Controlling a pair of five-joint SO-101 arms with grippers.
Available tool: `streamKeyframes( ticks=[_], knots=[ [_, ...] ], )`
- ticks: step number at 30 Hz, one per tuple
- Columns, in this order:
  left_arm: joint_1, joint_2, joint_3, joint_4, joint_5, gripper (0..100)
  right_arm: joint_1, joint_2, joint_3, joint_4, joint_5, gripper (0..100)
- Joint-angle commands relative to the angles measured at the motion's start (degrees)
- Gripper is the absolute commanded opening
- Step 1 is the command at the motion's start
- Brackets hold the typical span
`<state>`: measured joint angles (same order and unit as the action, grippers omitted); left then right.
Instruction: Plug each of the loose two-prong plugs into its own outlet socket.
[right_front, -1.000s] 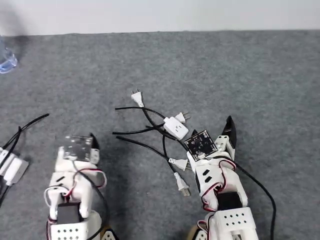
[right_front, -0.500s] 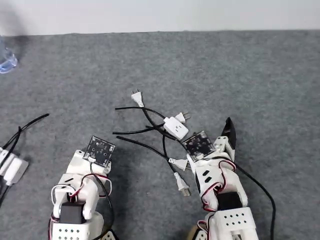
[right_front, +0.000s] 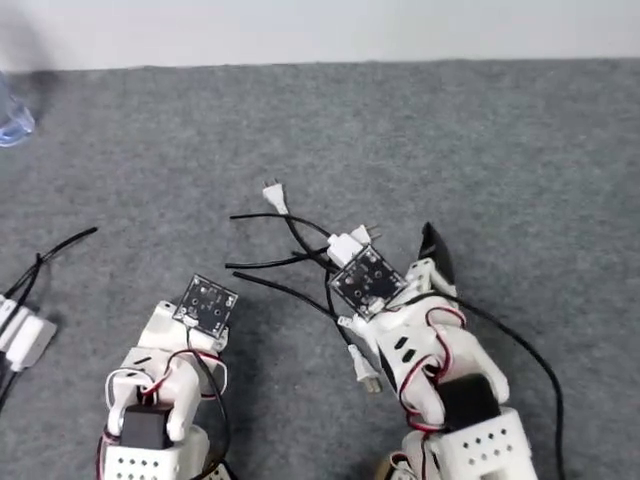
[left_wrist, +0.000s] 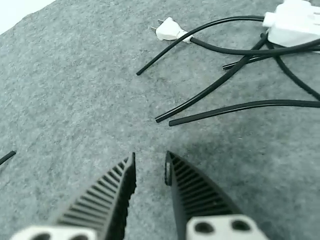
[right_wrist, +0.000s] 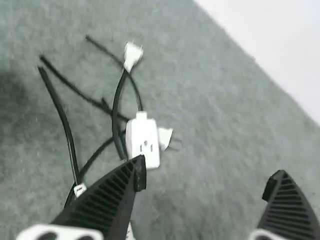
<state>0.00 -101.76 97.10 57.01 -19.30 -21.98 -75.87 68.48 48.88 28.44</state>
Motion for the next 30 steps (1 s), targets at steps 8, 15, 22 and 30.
streamKeyframes(
  ticks=[8,15,22,30],
  knots=[
    [0.53,-0.7,-0.57,0.26,-0.53,9,-2.42,51.47,-32.0,9.54,-7.21,37.2],
    [0.53,-0.7,-0.57,0.26,-0.53,9,-2.77,79.16,-48.44,13.41,-15.21,37.2],
    [0.53,-0.7,-0.57,0.26,-0.53,9,-2.86,88.75,-55.38,13.67,-15.47,37.5],
    [0.53,-0.7,-0.57,0.26,-0.53,9,-6.64,84.7,-56.53,19.65,-16.53,37.6]
  ],
)
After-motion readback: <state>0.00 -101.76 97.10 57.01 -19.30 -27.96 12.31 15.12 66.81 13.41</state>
